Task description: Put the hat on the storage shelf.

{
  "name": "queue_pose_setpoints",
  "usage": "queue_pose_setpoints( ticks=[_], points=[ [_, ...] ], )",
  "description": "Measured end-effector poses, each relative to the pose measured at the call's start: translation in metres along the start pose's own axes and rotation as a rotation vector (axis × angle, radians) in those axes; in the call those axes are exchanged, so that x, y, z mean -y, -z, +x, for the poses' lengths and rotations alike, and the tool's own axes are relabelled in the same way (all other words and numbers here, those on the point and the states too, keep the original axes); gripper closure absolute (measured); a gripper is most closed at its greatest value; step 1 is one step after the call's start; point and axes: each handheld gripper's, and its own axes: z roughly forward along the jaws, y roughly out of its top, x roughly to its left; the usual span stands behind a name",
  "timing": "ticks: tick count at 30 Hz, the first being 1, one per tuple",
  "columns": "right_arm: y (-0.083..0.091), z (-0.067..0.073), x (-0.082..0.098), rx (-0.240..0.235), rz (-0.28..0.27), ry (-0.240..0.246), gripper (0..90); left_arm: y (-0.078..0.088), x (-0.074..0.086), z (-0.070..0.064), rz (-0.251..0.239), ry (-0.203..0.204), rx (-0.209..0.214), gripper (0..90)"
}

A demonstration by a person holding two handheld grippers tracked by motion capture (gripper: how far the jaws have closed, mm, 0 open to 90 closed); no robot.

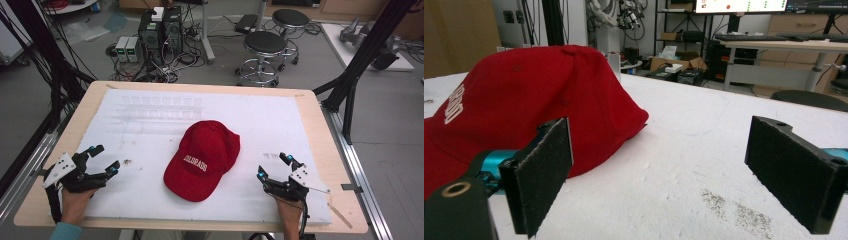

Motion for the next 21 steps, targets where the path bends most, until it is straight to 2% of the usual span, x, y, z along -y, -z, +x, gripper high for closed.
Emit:
queue_pose_setpoints(
  ticks=[21],
  points=[
    [-0.0002,0.0002,-0.0002,0.010,0.002,-0.001,10.6,-0.0012,-0.0002,-0.0006,0.009,-0.004,0.004,13.3]
  ],
)
